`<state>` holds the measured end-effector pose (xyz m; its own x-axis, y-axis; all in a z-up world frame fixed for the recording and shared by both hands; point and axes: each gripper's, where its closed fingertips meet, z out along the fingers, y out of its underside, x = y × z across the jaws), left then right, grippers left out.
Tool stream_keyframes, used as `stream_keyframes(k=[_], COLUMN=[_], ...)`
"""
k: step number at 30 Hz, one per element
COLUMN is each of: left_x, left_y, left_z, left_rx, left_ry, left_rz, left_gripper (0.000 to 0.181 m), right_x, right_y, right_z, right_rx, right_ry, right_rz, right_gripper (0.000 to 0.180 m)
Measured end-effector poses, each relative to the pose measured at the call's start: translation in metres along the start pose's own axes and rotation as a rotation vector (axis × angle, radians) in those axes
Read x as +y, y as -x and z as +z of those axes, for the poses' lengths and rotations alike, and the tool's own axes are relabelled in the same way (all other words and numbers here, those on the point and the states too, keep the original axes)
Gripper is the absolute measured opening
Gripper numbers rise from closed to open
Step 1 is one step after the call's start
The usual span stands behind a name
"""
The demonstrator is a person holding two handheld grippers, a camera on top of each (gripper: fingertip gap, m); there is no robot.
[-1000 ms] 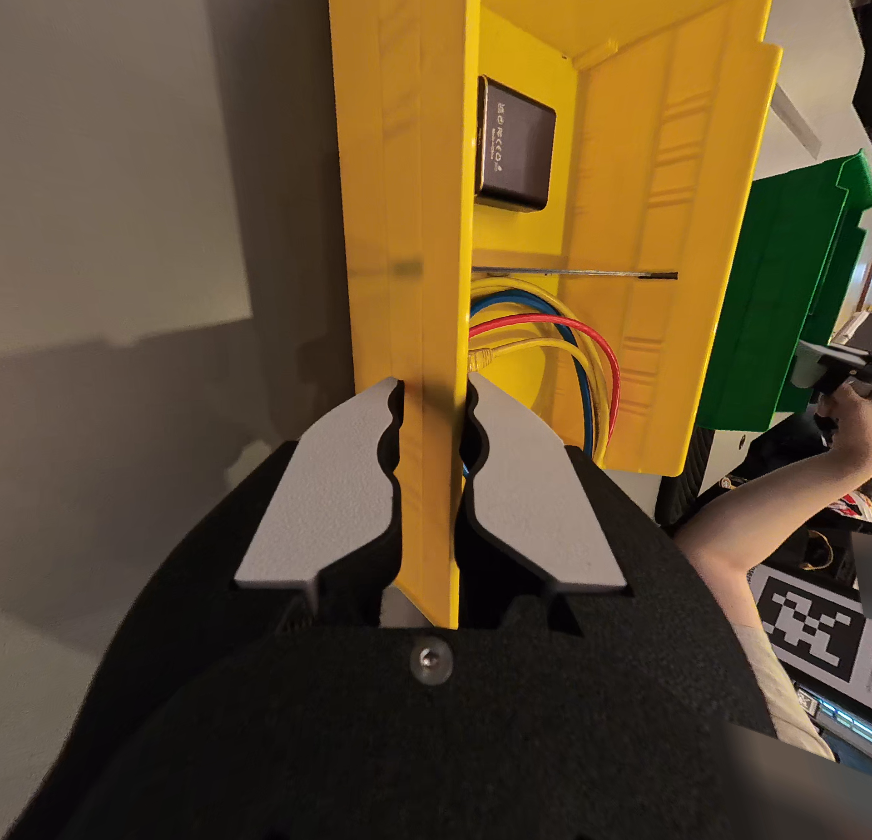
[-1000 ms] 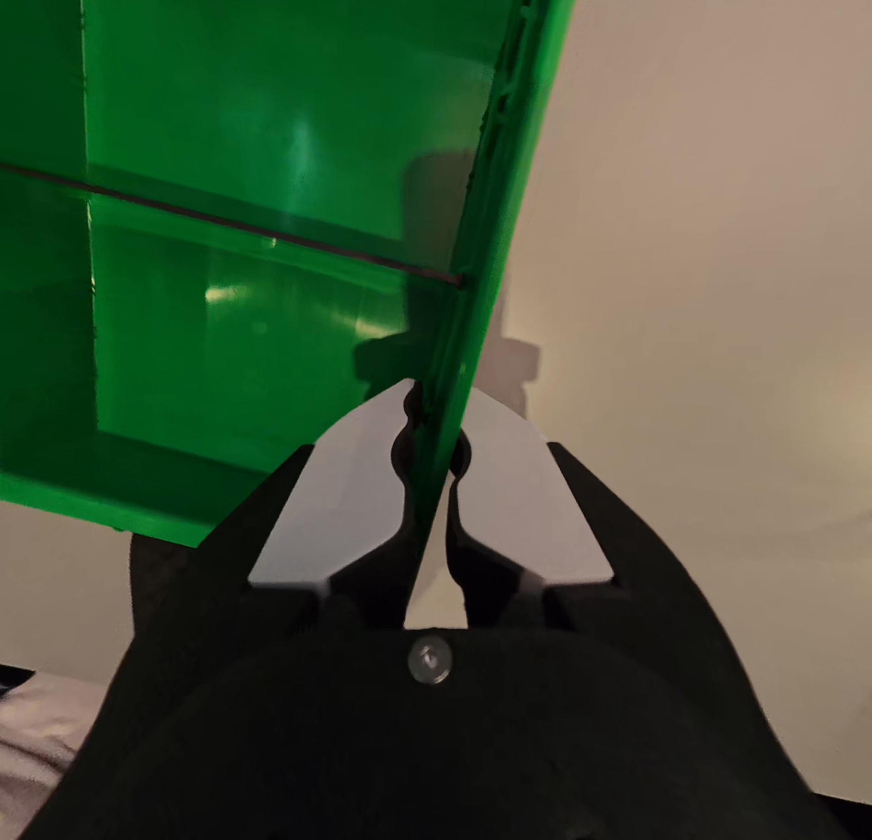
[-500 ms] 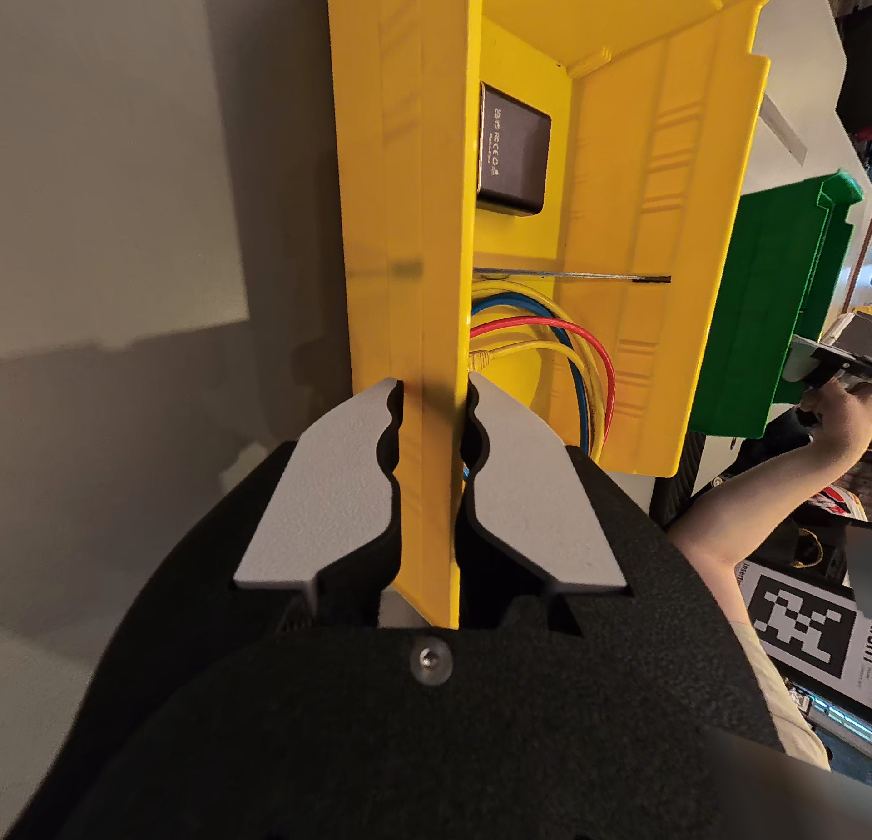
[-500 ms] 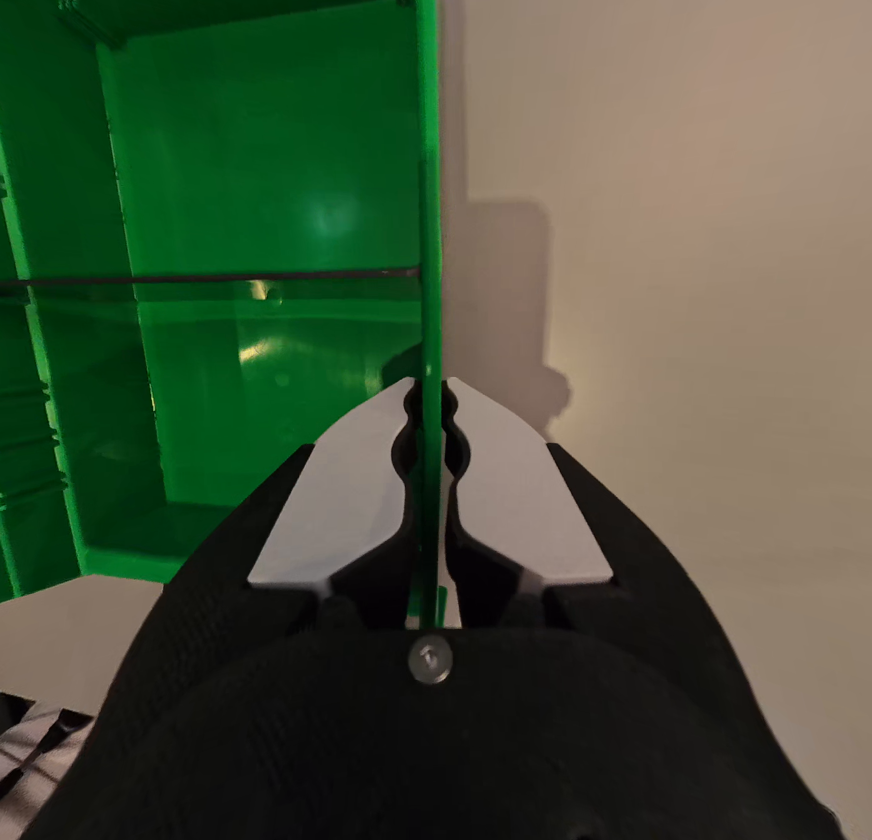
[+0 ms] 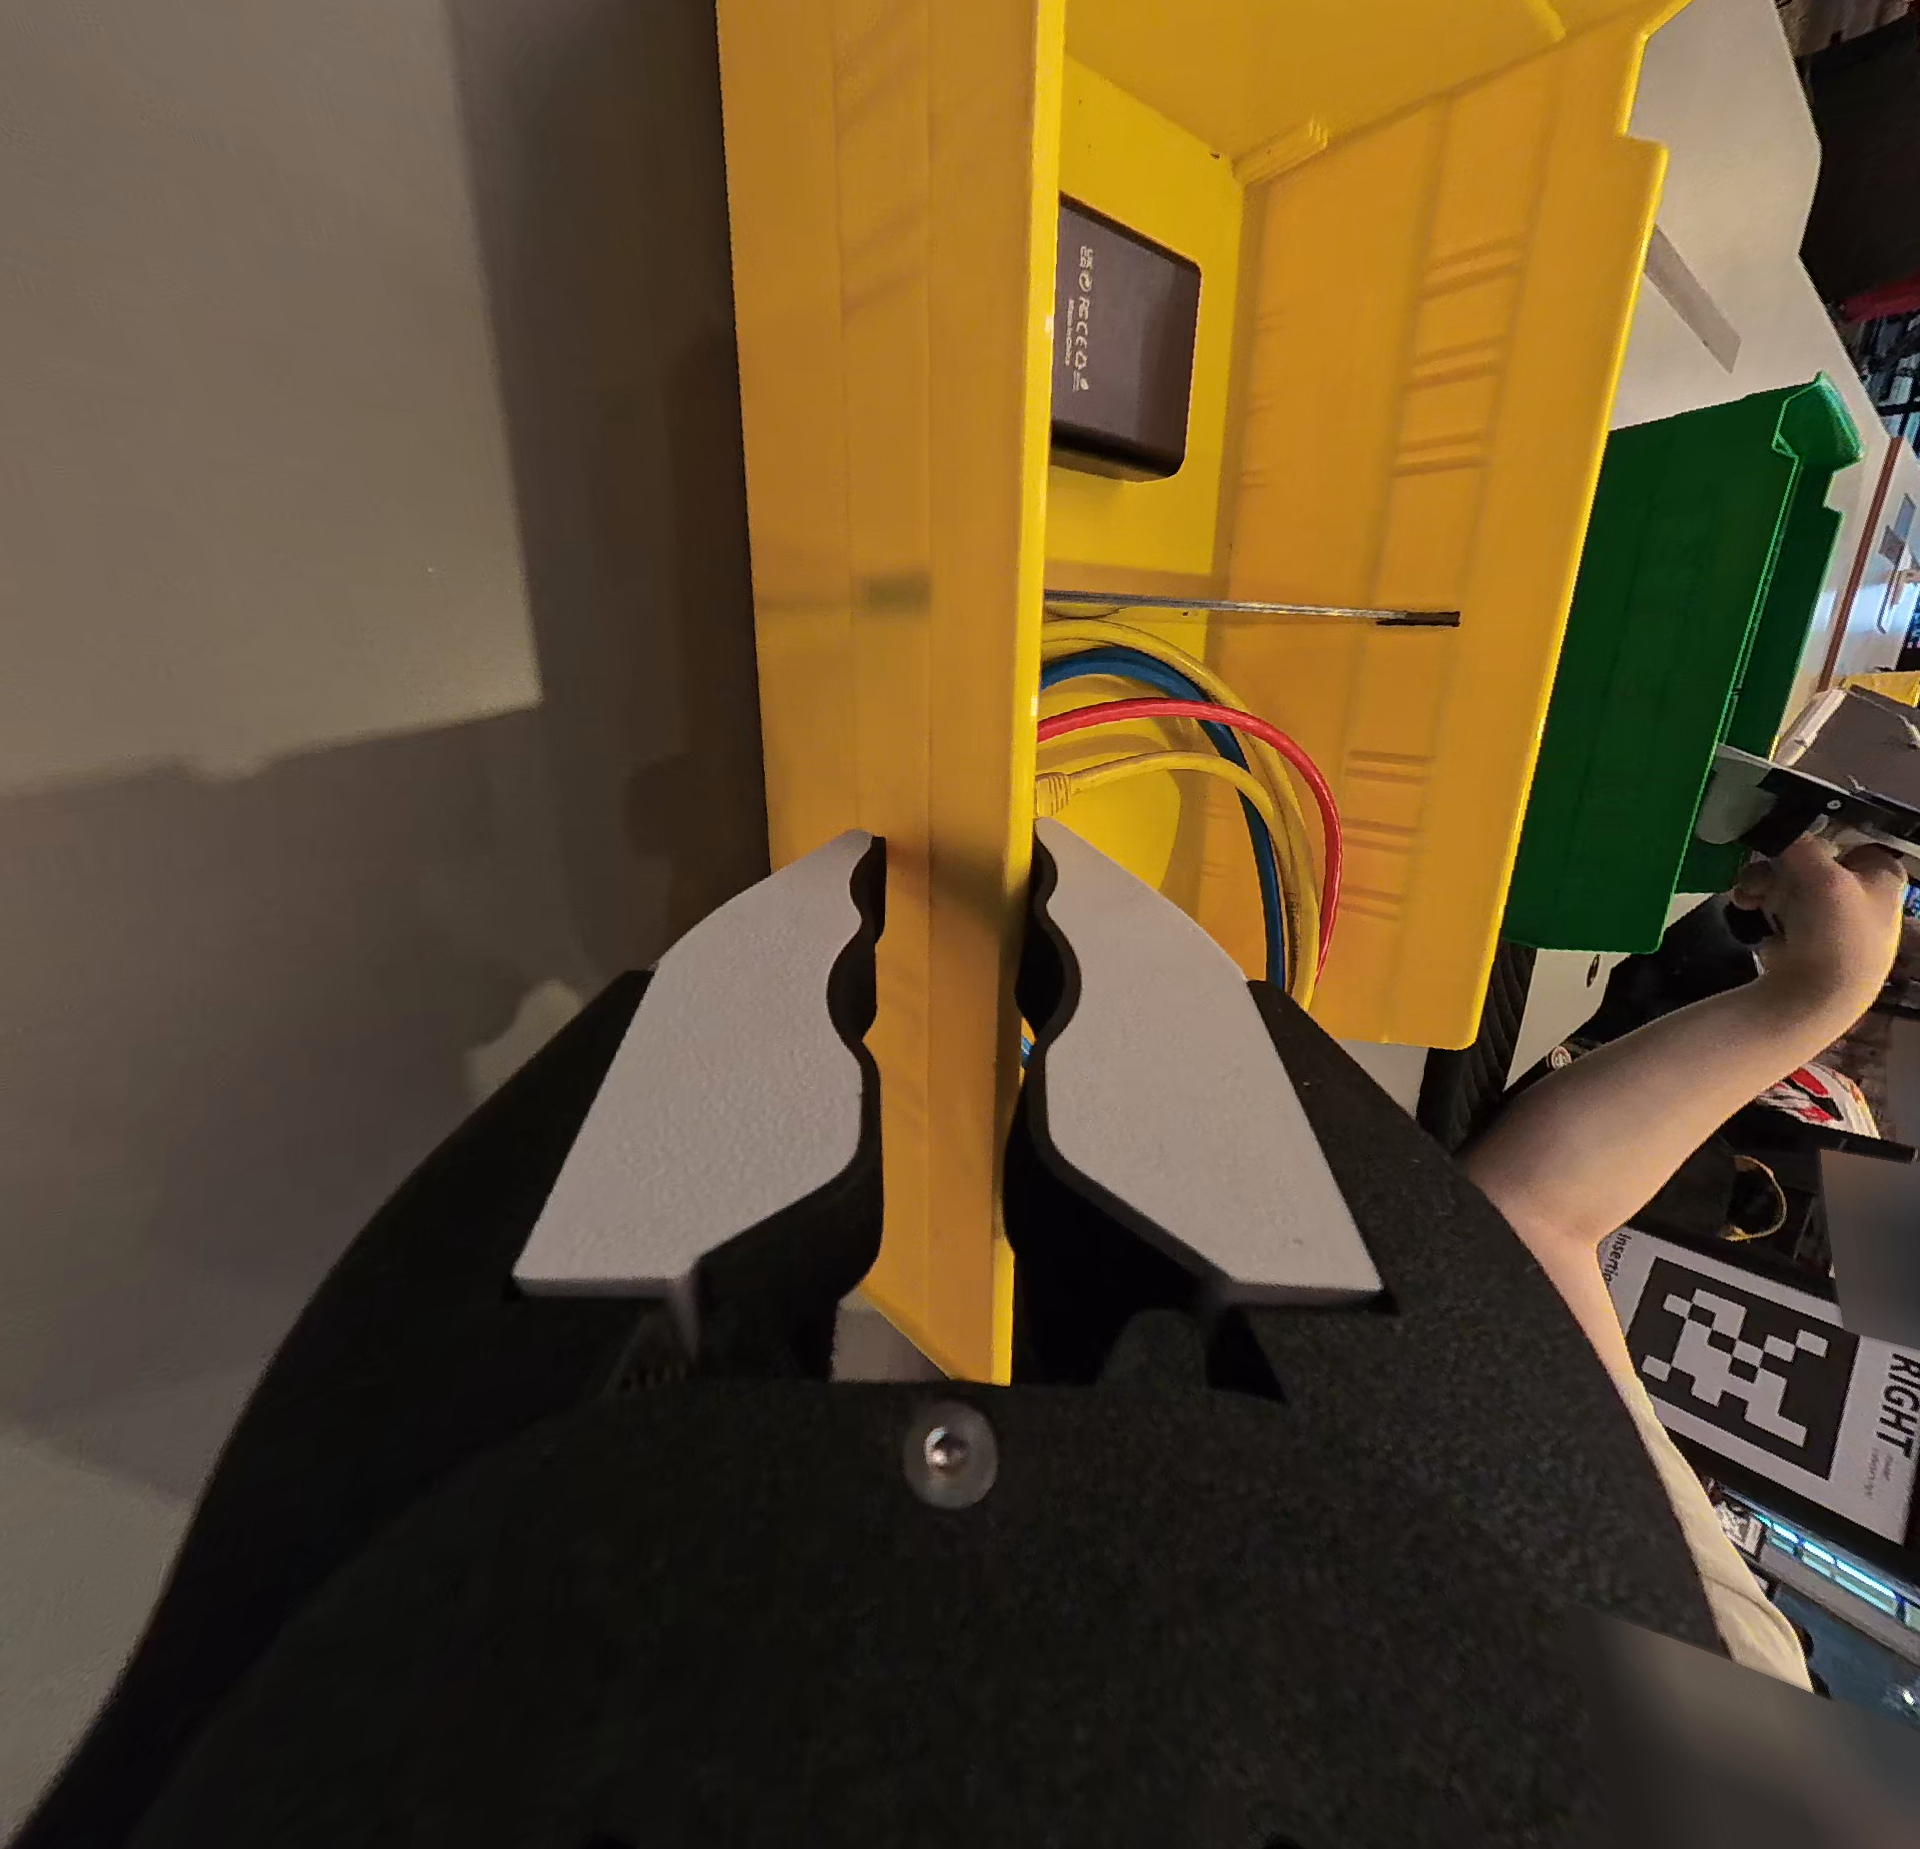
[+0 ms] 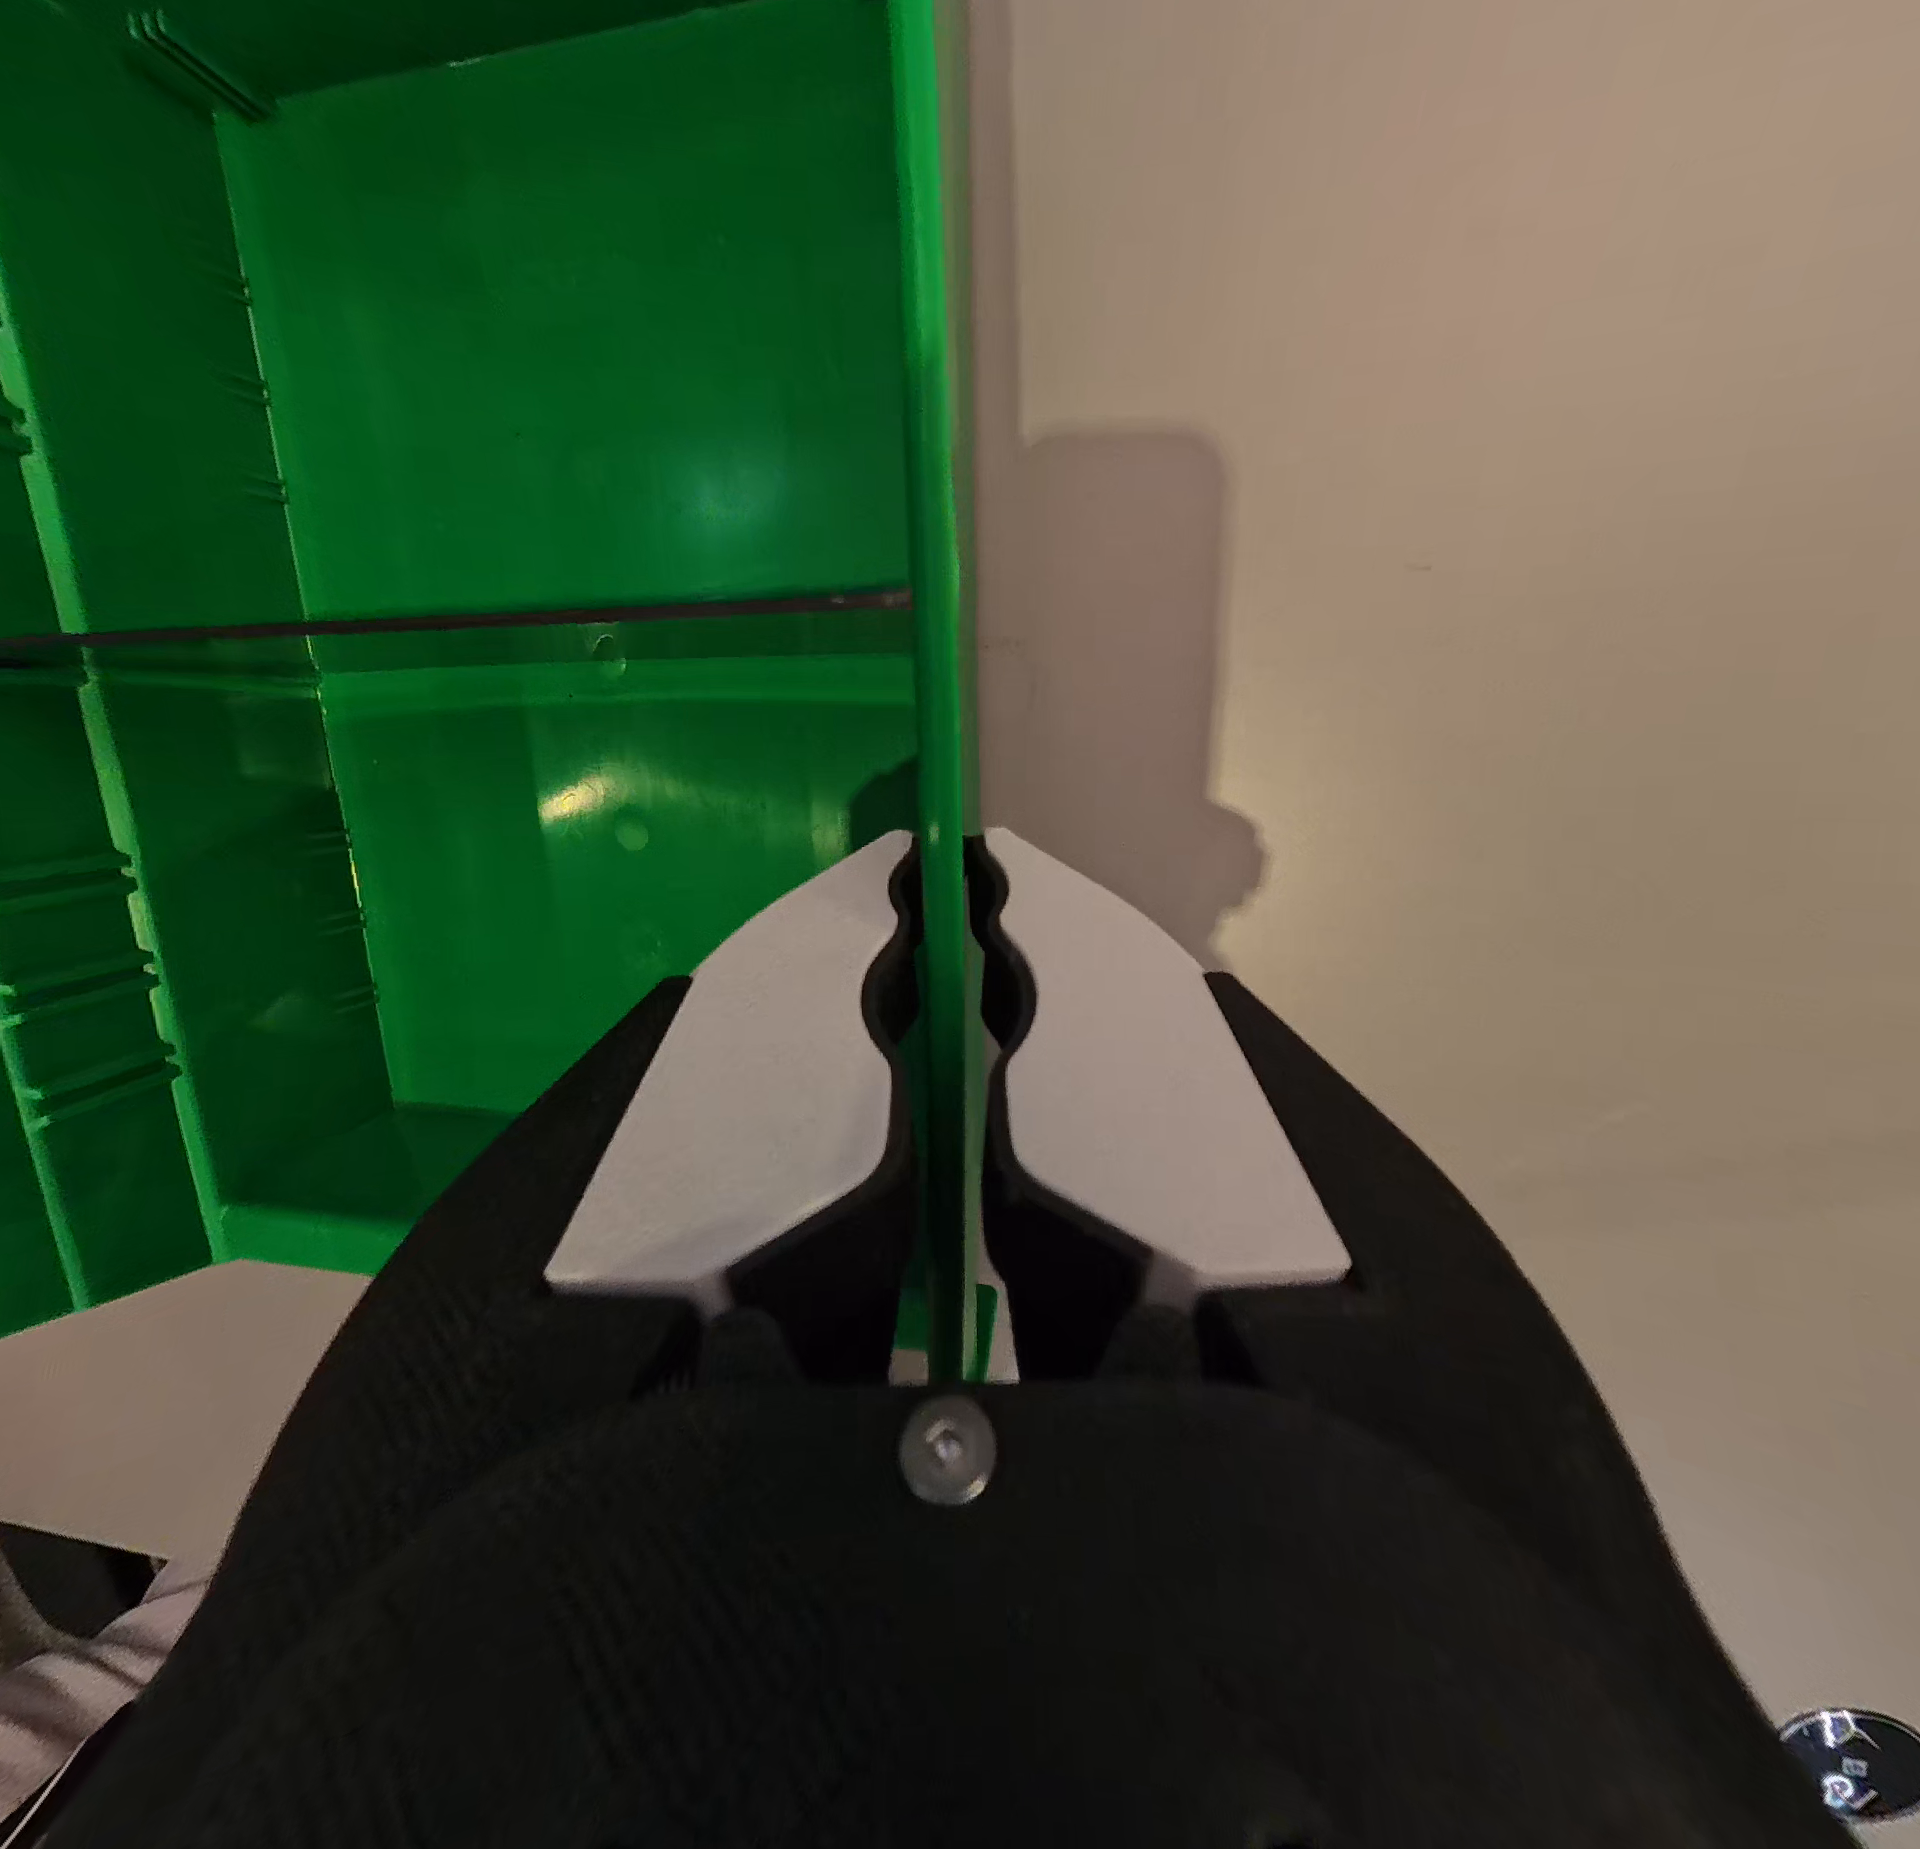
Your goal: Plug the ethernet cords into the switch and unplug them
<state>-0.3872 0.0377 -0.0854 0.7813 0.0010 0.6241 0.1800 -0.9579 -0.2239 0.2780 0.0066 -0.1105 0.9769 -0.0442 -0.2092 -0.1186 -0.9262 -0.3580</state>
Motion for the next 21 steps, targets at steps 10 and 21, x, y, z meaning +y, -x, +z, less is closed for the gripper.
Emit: stream_keyframes(k=[10, 21], left_x=[0.0002, 0.0005], left_y=[0.0005, 0.0008], left_z=[-0.0001, -0.0003], left_rx=[0.006, 0.006], left_ry=[0.0, 0.002], left_rz=[0.001, -0.001], left_gripper=[0.022, 0.022], right_x=[-0.0015, 0.0017], right_y=[-0.0045, -0.0094], right_z=[0.0004, -0.0014], right_rx=[0.007, -0.003], right_ry=[-0.01, -0.043], right_rz=[0.077, 0.183], right_gripper=[0.009, 0.01])
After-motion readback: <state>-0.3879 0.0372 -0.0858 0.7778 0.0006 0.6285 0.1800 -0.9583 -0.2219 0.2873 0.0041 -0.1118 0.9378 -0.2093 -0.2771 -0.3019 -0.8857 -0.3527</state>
